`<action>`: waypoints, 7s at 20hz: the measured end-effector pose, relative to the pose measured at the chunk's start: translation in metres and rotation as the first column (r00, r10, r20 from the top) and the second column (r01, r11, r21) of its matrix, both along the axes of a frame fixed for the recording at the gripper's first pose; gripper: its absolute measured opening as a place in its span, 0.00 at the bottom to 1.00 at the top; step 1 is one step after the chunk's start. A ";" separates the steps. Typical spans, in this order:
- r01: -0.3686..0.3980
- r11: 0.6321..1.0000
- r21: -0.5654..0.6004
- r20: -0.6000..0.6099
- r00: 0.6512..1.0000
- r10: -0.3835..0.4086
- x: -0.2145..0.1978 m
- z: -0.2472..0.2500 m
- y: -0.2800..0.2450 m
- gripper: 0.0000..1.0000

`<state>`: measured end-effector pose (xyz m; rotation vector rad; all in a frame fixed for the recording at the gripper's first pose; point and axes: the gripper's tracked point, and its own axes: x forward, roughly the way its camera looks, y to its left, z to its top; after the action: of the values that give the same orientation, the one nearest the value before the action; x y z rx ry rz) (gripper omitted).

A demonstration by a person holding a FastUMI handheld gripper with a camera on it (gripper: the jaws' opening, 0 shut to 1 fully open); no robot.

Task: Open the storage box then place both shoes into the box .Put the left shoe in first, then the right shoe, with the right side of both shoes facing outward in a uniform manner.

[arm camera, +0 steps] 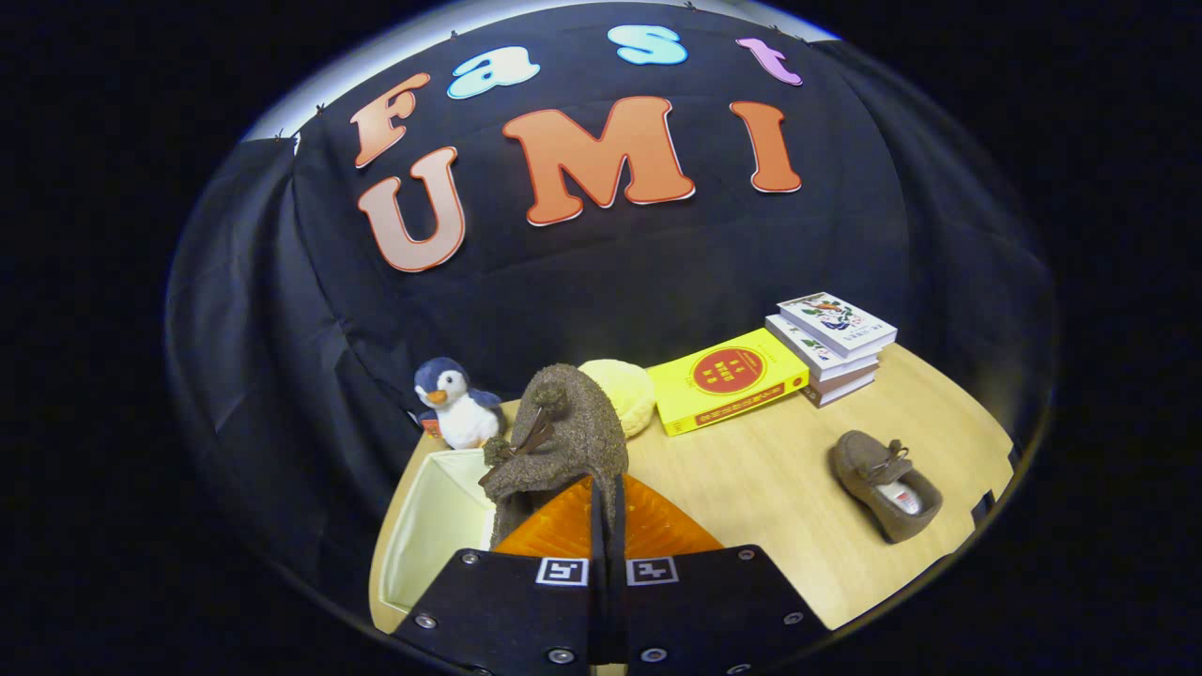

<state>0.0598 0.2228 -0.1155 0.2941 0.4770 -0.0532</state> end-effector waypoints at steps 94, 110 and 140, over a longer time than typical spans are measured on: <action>0.090 0.991 -0.096 -0.175 0.979 -0.106 -0.028 -0.030 -0.102 0.00; -0.007 0.999 -0.042 -0.186 0.983 -0.001 -0.010 -0.037 0.026 0.02; -0.046 0.974 -0.220 0.189 0.978 0.089 -0.063 0.128 -0.028 0.99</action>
<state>-0.0033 0.1949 0.0121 0.0687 0.2801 -0.0086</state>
